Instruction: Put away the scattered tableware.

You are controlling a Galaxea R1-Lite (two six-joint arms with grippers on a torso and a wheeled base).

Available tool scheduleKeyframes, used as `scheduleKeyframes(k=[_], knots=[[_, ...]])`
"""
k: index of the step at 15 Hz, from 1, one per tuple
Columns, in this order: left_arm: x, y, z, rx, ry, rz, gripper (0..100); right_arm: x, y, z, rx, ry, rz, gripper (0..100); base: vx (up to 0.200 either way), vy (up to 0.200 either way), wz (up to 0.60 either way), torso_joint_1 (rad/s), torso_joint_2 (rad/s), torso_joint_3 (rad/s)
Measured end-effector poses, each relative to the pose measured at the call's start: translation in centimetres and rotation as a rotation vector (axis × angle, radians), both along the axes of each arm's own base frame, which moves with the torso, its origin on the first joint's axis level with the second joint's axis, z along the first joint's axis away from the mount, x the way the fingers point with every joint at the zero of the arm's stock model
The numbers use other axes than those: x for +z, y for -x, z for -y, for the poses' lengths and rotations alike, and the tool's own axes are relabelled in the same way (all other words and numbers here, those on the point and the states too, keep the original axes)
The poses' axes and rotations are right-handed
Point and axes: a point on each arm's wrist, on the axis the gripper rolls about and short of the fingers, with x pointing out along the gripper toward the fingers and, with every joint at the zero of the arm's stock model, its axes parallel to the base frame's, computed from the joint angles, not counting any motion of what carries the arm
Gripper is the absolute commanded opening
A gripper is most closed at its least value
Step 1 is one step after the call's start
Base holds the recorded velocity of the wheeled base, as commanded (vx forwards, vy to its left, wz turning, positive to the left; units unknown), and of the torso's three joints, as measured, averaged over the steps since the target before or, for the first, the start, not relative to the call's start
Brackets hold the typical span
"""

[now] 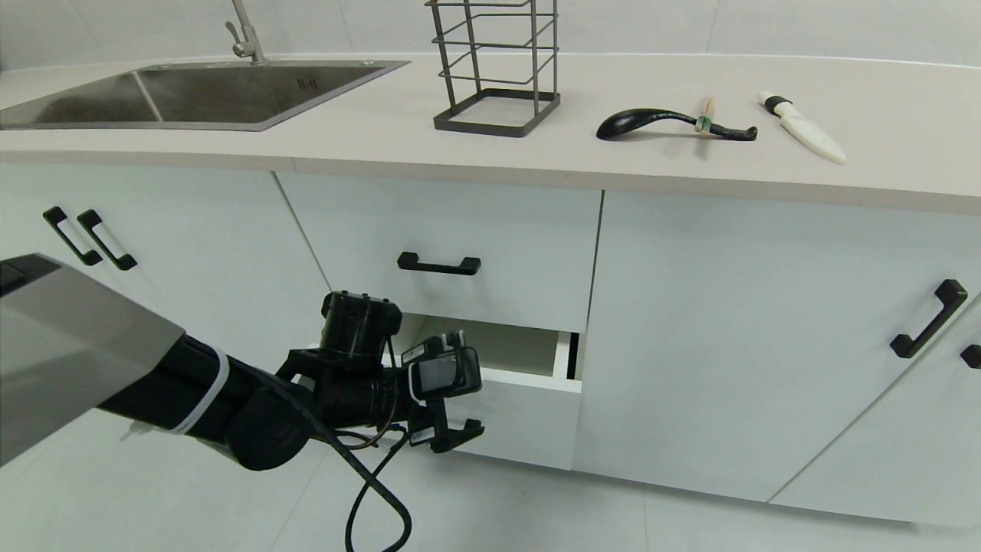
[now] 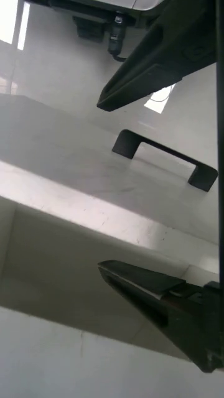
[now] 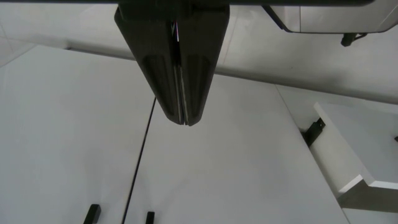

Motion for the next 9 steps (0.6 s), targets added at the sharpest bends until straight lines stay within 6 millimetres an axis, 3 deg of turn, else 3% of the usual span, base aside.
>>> scheduleKeyframes(k=[5, 9], knots=[[-0.3, 0.9, -0.4, -0.013, -0.003, -0.021, 100, 0.0, 0.0, 0.0, 0.000, 0.000, 0.000, 0, 0.000, 0.000, 0.00, 0.000, 0.00, 0.000], [-0.4, 5.2, -2.0, -0.039, -0.021, -0.102, 100, 0.0, 0.0, 0.0, 0.000, 0.000, 0.000, 0, 0.000, 0.000, 0.00, 0.000, 0.00, 0.000]])
